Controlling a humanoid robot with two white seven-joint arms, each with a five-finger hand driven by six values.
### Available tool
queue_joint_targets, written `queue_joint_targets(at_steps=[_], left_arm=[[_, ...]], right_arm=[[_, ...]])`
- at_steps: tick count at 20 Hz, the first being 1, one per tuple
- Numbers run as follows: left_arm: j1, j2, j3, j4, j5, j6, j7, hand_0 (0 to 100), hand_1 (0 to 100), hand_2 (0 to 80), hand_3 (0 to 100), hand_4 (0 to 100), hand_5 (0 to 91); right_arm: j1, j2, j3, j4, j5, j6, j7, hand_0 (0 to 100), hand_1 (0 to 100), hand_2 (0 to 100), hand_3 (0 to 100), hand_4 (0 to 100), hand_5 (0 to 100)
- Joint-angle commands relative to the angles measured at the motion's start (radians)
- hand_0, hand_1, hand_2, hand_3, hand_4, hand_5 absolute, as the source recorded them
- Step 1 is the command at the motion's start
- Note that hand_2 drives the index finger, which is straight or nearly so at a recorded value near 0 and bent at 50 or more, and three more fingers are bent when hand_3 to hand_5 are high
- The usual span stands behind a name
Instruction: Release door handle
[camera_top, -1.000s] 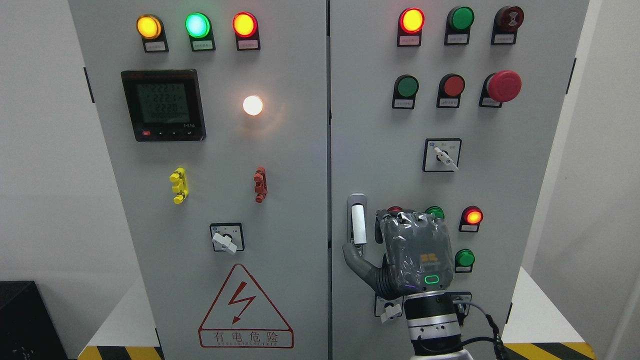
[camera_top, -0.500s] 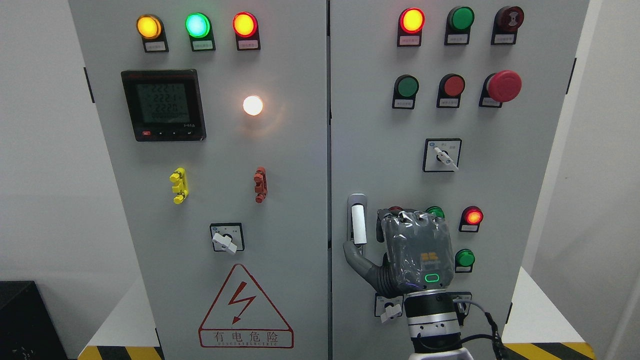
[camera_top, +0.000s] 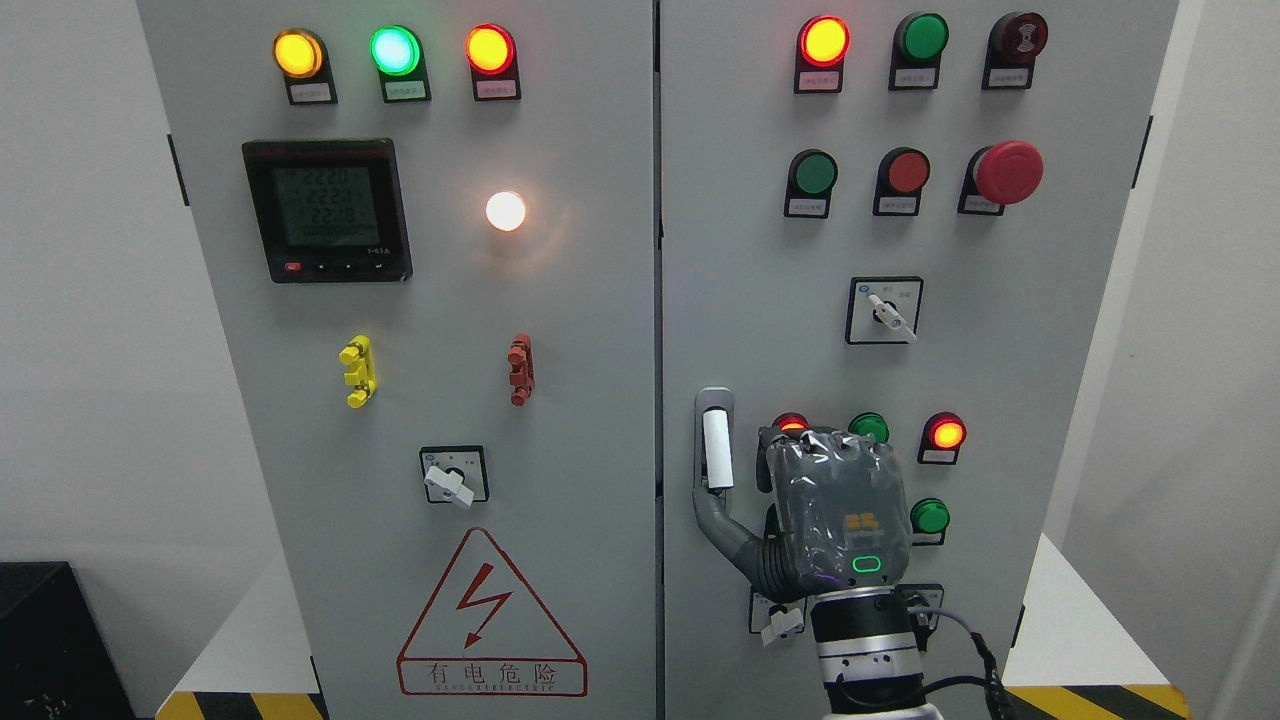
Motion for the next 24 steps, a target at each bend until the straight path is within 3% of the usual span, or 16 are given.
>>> queue_joint_targets(at_steps=[1, 24], left_arm=[[0.0, 0.0, -0.021, -0.02, 0.0, 0.0, 0.0, 0, 0, 2.2, 9, 1, 0.0], [0.0, 0.0, -0.021, -0.02, 0.0, 0.0, 0.0, 0, 0, 2.2, 9, 1, 0.0]], right_arm=[[0.004, 0.0, -0.002, -0.006, 0.0, 0.0, -0.002, 19, 45, 76, 100, 97, 91], [0.012, 0.002, -0.011, -0.021, -0.006, 0.009, -0.002, 29, 40, 77, 100, 97, 91]])
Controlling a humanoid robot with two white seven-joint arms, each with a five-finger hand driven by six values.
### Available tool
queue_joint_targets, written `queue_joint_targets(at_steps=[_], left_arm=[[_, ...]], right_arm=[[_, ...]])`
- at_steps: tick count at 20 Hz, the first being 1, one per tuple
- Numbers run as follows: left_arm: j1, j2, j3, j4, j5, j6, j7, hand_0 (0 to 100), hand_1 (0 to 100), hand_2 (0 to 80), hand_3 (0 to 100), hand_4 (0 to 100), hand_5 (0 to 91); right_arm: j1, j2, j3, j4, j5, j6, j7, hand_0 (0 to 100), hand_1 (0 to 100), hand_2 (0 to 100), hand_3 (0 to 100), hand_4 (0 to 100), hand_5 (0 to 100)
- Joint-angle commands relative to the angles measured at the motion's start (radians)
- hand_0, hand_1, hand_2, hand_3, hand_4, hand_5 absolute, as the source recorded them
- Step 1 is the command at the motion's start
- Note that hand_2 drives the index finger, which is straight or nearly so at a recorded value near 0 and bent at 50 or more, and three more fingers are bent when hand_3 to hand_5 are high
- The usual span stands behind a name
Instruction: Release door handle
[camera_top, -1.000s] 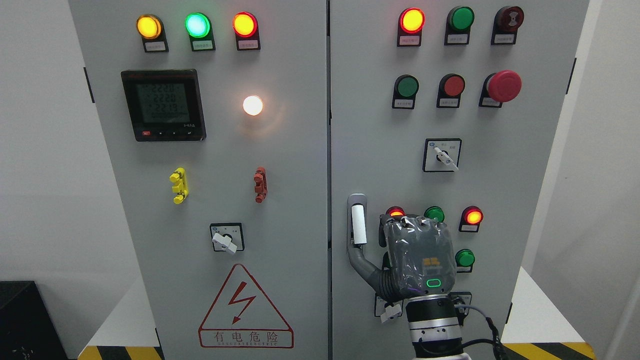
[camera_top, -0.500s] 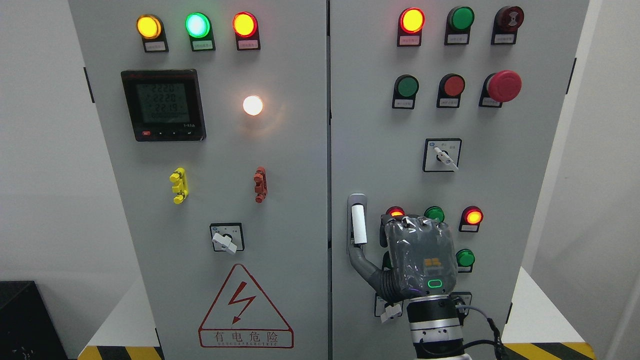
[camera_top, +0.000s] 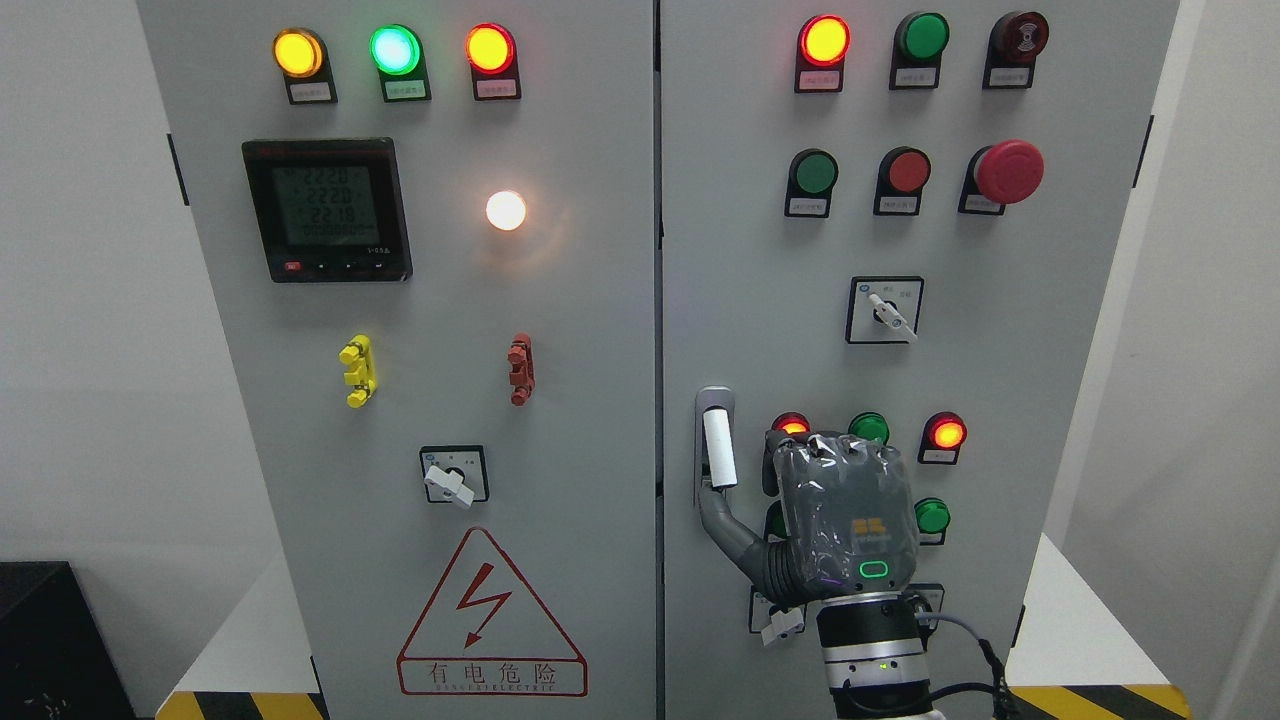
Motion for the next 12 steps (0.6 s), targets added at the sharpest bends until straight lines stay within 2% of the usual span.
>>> queue_joint_targets(at_steps=[1, 12], left_arm=[[0.0, 0.0, -0.021, -0.02, 0.0, 0.0, 0.0, 0, 0, 2.2, 9, 1, 0.0], [0.0, 0.0, -0.021, -0.02, 0.0, 0.0, 0.0, 0, 0, 2.2, 10, 1, 0.0]], right_arm=[[0.001, 0.0, -0.005, -0.005, -0.001, 0.008, 0.0, 30, 40, 77, 100, 97, 91], [0.001, 0.0, -0.011, -0.007, -0.001, 0.017, -0.003, 32, 41, 77, 100, 98, 92]])
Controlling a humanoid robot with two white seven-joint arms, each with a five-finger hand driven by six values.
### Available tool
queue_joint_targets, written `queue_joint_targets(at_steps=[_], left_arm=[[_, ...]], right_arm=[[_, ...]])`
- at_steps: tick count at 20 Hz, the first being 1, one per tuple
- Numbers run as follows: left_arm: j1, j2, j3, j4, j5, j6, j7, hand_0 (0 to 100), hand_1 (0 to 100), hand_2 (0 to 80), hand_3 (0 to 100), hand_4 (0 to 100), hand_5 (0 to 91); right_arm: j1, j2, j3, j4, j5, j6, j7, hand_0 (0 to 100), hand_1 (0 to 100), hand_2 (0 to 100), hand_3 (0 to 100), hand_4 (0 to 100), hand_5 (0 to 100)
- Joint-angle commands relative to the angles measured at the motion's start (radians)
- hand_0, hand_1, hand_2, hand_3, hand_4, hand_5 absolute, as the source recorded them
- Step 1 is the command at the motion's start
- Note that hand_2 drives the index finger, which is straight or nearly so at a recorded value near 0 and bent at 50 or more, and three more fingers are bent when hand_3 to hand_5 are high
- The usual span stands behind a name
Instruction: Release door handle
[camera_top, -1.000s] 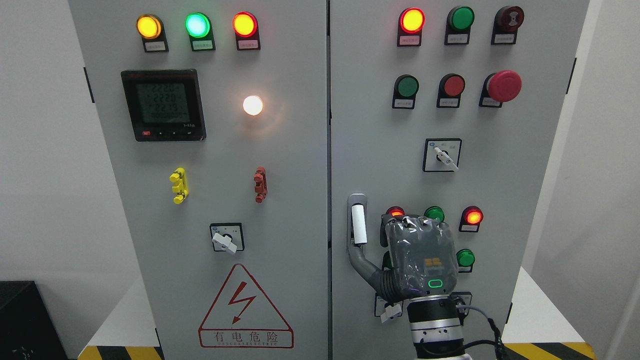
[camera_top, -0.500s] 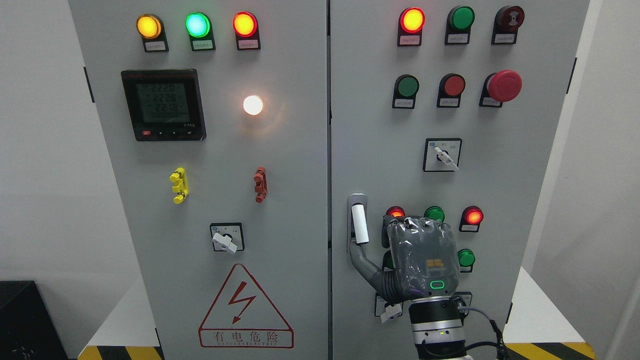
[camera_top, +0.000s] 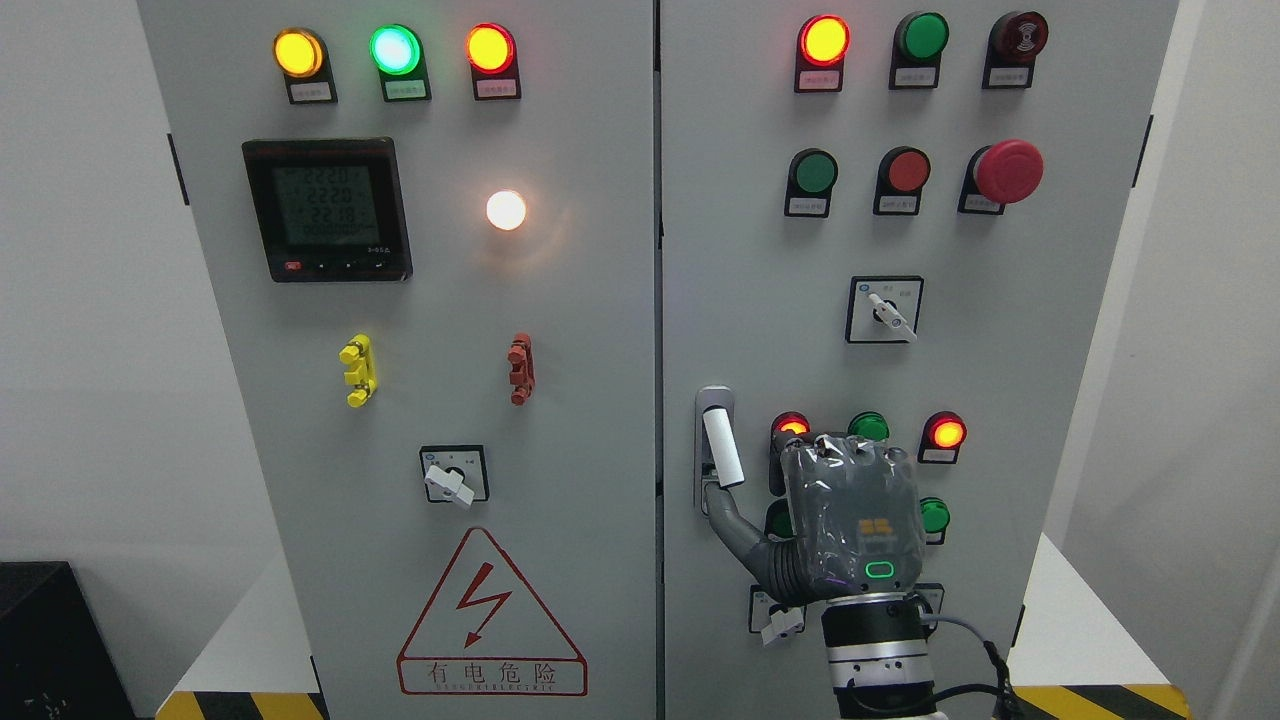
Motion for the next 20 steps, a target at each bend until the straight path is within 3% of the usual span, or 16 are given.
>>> queue_joint_targets(at_steps=[1, 20], left_arm=[[0.0, 0.0, -0.021, -0.02, 0.0, 0.0, 0.0, 0, 0, 2.2, 10, 1, 0.0], [0.0, 0.0, -0.021, -0.02, 0.0, 0.0, 0.0, 0, 0, 2.3, 9, 1, 0.0]], right_arm=[[-0.001, 0.001, -0.007, -0.004, 0.0, 0.0, -0.004, 33, 41, 77, 100, 98, 92], [-0.001, 0.001, -0.018, -0.004, 0.0, 0.012, -0.005, 33, 45, 78, 100, 98, 92]])
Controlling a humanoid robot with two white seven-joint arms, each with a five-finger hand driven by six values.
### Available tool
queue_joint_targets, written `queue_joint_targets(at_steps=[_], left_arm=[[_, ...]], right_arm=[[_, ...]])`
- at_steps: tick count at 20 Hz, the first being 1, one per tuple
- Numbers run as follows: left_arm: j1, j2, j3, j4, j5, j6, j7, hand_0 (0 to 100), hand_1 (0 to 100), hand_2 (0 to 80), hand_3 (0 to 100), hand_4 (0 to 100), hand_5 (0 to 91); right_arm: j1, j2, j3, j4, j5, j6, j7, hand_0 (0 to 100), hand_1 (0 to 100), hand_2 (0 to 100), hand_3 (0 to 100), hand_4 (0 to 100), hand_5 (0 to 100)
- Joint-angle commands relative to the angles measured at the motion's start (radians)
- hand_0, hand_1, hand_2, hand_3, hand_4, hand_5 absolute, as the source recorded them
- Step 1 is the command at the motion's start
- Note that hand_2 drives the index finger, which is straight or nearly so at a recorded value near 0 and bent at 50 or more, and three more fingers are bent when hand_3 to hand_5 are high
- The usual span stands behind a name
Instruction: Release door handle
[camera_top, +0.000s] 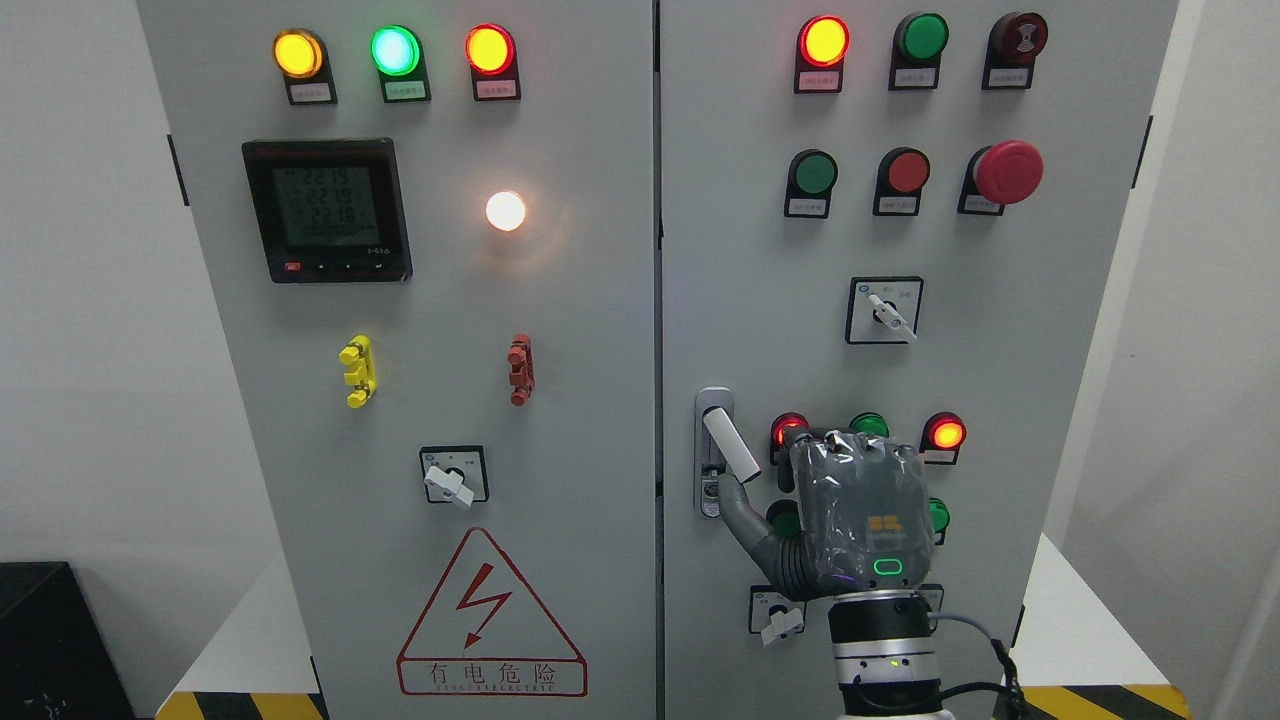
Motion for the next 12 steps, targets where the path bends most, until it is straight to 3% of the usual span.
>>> queue_joint_targets(at_steps=[1, 12], left_arm=[[0.0, 0.0, -0.021, -0.02, 0.0, 0.0, 0.0, 0, 0, 2.2, 9, 1, 0.0], [0.0, 0.0, -0.021, -0.02, 0.0, 0.0, 0.0, 0, 0, 2.3, 9, 1, 0.0]], right_arm=[[0.0, 0.0, -0.013, 0.0, 0.0, 0.004, 0.002, 34, 45, 78, 100, 98, 92], [0.0, 0.0, -0.023, -0.011, 0.0, 0.003, 0.0, 39, 43, 78, 100, 98, 92]])
